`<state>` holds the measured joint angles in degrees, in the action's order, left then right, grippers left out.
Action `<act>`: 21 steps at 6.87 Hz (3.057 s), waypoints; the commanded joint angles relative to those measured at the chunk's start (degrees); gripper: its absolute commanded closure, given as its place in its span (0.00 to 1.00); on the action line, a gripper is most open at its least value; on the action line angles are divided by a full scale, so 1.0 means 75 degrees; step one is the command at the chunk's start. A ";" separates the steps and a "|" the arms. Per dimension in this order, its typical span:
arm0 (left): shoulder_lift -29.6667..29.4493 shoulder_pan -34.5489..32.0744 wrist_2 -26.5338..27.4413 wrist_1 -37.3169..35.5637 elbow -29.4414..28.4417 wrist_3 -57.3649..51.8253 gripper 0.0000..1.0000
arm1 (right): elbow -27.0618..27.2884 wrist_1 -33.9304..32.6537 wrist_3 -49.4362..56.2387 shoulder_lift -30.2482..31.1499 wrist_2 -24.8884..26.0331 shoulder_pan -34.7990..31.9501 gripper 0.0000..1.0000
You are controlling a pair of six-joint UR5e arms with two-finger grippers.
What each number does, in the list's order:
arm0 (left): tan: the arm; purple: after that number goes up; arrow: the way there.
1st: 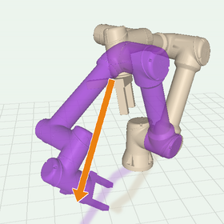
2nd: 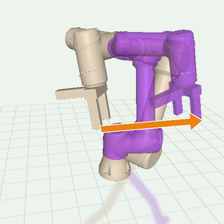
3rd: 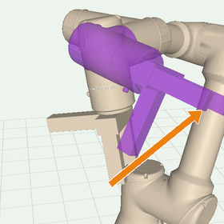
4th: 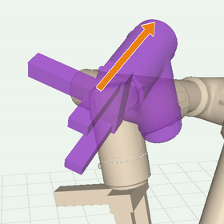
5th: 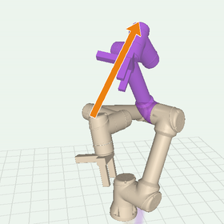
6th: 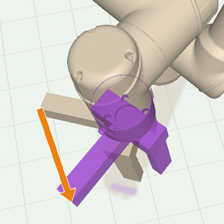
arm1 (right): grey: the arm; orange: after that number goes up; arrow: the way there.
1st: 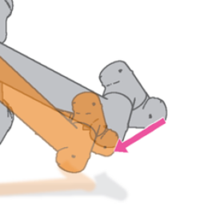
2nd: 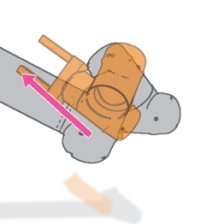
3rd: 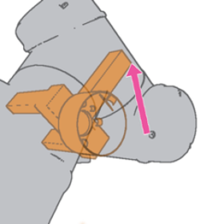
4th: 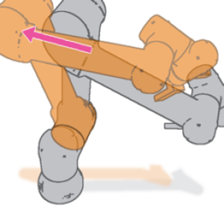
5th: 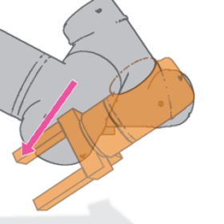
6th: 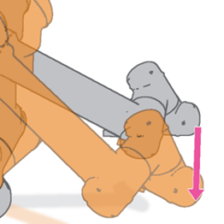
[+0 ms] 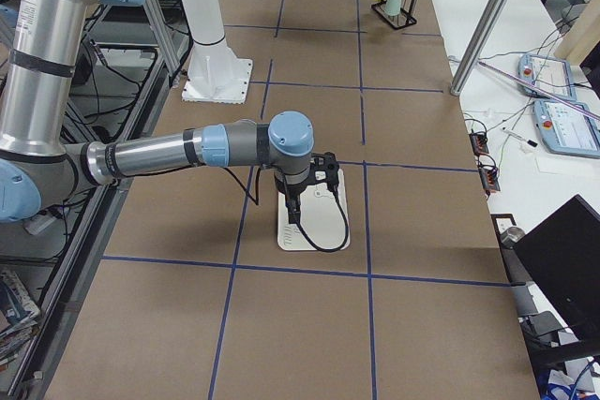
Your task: Left arm grabs green cup and hands to right arm on tray
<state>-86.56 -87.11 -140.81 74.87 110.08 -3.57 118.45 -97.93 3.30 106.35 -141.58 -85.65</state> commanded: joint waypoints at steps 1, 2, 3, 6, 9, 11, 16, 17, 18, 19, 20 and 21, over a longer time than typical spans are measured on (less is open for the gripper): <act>-0.0736 0.0911 0.0013 0.0025 0.0694 0.1932 0.00 | 0.0015 0.0259 -0.0041 0.0012 -0.0131 0.0017 0.00; -0.1332 0.1124 0.0083 0.0014 0.0697 0.2520 0.00 | -0.0008 0.0284 -0.0029 0.0012 -0.0119 0.0110 0.00; -0.1883 0.1775 0.0188 0.0002 0.0628 0.3153 0.00 | -0.0020 0.0284 -0.0029 -0.0023 -0.0108 0.0378 0.00; -0.3967 0.2871 0.1782 -0.0022 -0.0396 0.4634 0.00 | -0.0020 0.0284 -0.0029 -0.0035 -0.0061 0.0450 0.00; -0.5085 0.2907 0.2155 0.0025 -0.2087 0.4728 0.00 | -0.0032 0.0284 -0.0018 0.0012 -0.0049 0.0474 0.00; -0.5801 0.2919 0.2486 0.1271 -0.3783 0.5781 0.00 | -0.0032 0.0284 -0.0018 0.0012 -0.0049 0.0509 0.00; -0.6037 0.2779 0.2486 0.2623 -0.5581 0.6077 0.05 | -0.0032 0.0284 -0.0018 0.0012 -0.0049 0.0521 0.00; -0.6037 0.2778 0.2486 0.2650 -0.5619 0.6065 0.05 | -0.0032 0.0295 -0.0018 0.0012 -0.0049 0.0521 0.00; -0.6026 0.2767 0.2475 0.2871 -0.5828 0.6031 0.04 | -0.0032 0.0296 -0.0006 0.0012 -0.0049 0.0521 0.00; -0.6025 0.2766 0.2474 0.3163 -0.6039 0.6088 0.00 | -0.0032 0.0296 -0.0006 0.0012 -0.0049 0.0521 0.00; -0.6025 0.2766 0.2474 0.3177 -0.6169 0.6054 0.00 | -0.0032 0.0296 -0.0006 0.0012 -0.0049 0.0521 0.00; -0.6025 0.2766 0.2440 0.3189 -0.6216 0.6065 0.00 | -0.0032 0.0296 0.0006 0.0012 -0.0049 0.0521 0.00</act>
<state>-131.75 -66.35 -122.32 98.39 64.27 41.91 118.21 -95.71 3.27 106.44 -141.94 -81.74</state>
